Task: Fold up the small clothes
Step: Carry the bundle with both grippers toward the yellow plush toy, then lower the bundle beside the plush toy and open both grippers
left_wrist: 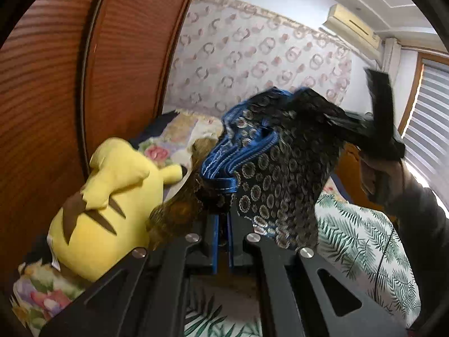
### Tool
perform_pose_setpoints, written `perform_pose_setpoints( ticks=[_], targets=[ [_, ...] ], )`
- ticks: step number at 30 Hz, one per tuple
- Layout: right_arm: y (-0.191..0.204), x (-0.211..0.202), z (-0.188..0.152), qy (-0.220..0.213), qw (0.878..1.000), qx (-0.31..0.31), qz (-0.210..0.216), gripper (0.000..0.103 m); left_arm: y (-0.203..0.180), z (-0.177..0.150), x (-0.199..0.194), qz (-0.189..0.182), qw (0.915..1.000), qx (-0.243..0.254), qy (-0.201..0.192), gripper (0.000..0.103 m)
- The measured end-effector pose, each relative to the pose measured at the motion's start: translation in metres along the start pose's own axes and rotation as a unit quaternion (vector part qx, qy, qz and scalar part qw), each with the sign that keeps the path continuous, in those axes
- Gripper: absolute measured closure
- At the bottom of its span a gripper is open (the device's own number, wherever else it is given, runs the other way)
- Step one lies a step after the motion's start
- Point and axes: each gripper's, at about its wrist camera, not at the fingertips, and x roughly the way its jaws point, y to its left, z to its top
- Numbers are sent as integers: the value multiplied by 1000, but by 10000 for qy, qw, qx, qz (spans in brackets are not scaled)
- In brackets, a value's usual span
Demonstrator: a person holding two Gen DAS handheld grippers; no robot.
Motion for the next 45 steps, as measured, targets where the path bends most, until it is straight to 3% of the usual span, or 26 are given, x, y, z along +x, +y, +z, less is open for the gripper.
perform_pose_setpoints(
  ticks=[5,10,13,20,26,31,37,45],
  targets=[
    [6,57,18,261,9996,94,-78,95,13,-16,9,127,9997,-122,190,101],
    [-11,56,23,146,9960,843,-257,55,13,-20,8,137,9996,-118,223,101],
    [-16,44,22,-10,9949,917,-412,49,13,-21,7,154,9996,-125,211,101],
    [6,38,-8,448,9930,1091,49,48,10,-22,8,230,9993,-79,288,101],
    [33,73,-41,952,9890,1085,317,48,8,-23,9,305,9990,15,312,100],
    [42,91,-54,1129,9872,1110,169,48,-1,-23,7,513,9978,270,326,98],
    [44,47,-57,884,9877,1293,-25,48,-14,-25,-6,787,9950,575,228,96],
    [50,-35,-77,555,9850,1606,-300,47,-41,-31,-32,713,9937,853,156,93]
  ],
)
